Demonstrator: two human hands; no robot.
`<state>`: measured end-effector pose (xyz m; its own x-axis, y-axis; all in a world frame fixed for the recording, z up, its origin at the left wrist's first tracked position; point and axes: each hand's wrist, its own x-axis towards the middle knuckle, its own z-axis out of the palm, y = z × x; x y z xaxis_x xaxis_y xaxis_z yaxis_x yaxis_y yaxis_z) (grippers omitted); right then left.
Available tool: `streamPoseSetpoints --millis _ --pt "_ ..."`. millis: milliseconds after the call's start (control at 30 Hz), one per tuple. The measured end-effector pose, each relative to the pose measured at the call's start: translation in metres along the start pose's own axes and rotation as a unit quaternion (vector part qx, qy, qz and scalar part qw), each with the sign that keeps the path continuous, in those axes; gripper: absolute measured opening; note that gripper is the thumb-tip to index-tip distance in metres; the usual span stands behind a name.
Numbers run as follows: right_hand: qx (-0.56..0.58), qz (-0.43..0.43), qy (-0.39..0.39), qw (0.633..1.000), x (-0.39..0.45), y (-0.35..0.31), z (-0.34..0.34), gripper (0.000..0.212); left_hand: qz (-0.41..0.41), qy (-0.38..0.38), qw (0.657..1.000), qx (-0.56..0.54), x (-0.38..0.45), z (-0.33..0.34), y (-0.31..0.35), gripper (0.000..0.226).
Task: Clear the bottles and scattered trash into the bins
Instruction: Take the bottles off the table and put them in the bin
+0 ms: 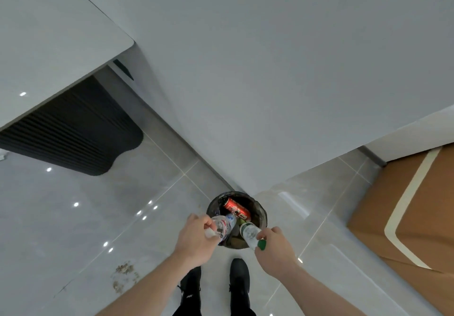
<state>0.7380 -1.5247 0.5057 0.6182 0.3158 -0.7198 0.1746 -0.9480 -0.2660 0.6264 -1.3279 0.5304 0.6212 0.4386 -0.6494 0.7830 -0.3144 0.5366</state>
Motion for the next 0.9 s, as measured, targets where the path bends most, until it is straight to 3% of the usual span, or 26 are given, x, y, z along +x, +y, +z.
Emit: streamPoseSetpoints --millis 400,767,900 --pt "-0.028 -0.039 0.008 0.999 0.104 0.063 0.074 0.029 0.049 -0.026 0.998 0.032 0.093 0.129 -0.047 0.016" --pt "0.003 -0.032 -0.074 0.997 0.102 0.084 0.1 0.05 0.063 -0.159 0.977 0.125 0.096 0.163 -0.076 0.034" --pt "0.004 -0.037 -0.093 0.995 0.1 0.082 0.094 0.046 0.066 -0.169 0.979 0.091 0.096 0.167 -0.075 0.033"
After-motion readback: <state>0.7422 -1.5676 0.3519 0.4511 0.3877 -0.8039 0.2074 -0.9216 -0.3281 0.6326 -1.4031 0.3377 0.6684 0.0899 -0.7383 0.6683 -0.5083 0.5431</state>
